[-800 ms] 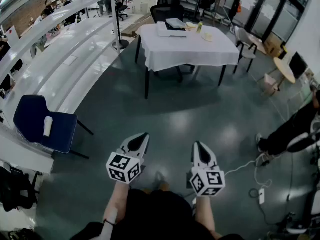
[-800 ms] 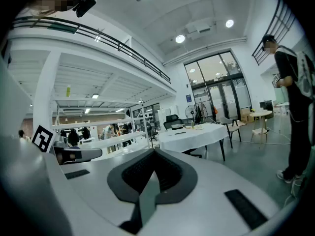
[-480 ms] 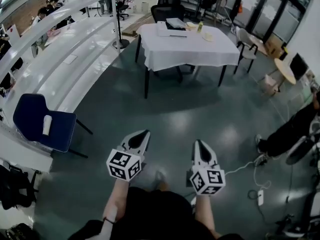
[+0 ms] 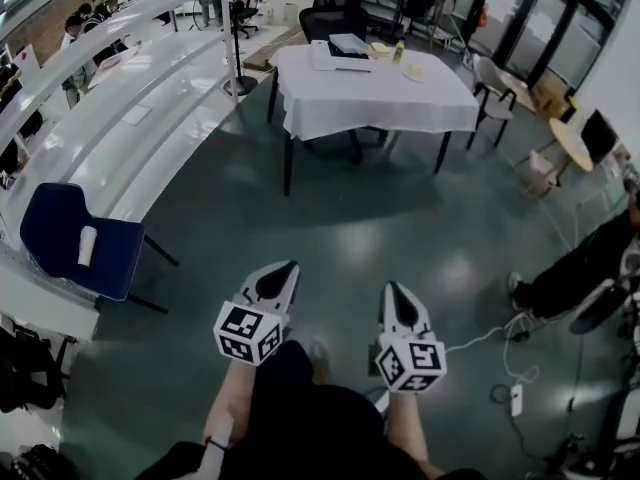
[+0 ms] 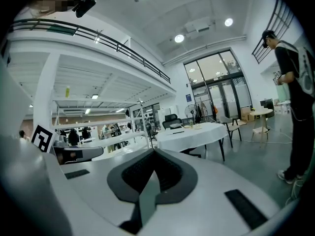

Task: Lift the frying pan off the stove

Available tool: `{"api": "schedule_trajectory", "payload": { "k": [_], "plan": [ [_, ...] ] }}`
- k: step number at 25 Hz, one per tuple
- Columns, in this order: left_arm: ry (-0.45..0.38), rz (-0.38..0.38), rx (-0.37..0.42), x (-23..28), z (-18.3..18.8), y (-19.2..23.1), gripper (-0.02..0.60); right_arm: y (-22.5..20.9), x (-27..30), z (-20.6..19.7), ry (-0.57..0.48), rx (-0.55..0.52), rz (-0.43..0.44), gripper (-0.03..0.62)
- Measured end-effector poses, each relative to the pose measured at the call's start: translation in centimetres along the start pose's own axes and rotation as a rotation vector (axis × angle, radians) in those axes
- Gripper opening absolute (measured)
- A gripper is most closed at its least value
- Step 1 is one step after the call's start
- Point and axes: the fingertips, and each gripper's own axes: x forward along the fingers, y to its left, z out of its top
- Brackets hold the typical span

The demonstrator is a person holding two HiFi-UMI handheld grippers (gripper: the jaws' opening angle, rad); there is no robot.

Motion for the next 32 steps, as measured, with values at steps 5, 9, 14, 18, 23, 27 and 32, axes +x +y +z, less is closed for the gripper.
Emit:
{"api": "schedule_trajectory", "payload": {
  "k": [5,9,14,18,23,27,32],
  "plan": [
    [-0.007,0.001,0.009,1.1,0.2,-0.1,0.008,-0.6,0.9,-0.5,0.009,0.031,0.015,0.006],
    [-0.006,-0.013,-0.036,3.2,-0.1,1.1,0.150,-1.0,3.2,-1.1,0.024,0.057,0.032,0.005],
    [-0.005,-0.025,-0.060,7.5,1.0,4.1,0.245,-1.7,8.0,-0.1,0.029,0.053,0.036,0.005],
    [-0.008,-0.012,-0.069,12.2,3.4,7.8,0.264,-3.3,13.3,1.8,0.024,0.056,0.021,0.005],
    [-0.025,0.002,-0.070,17.7,6.5,12.7,0.278,-5.1,20.2,4.7,0.005,0.050,0.005,0.005],
    [-0.038,-0.001,-0.076,21.7,8.5,16.0,0.282,-6.2,24.6,6.3,-0.002,0.042,-0.016,0.006],
    [-0.039,-0.026,-0.080,26.0,10.1,18.7,0.288,-7.4,29.0,7.8,-0.004,0.040,-0.043,0.005]
  ]
}}
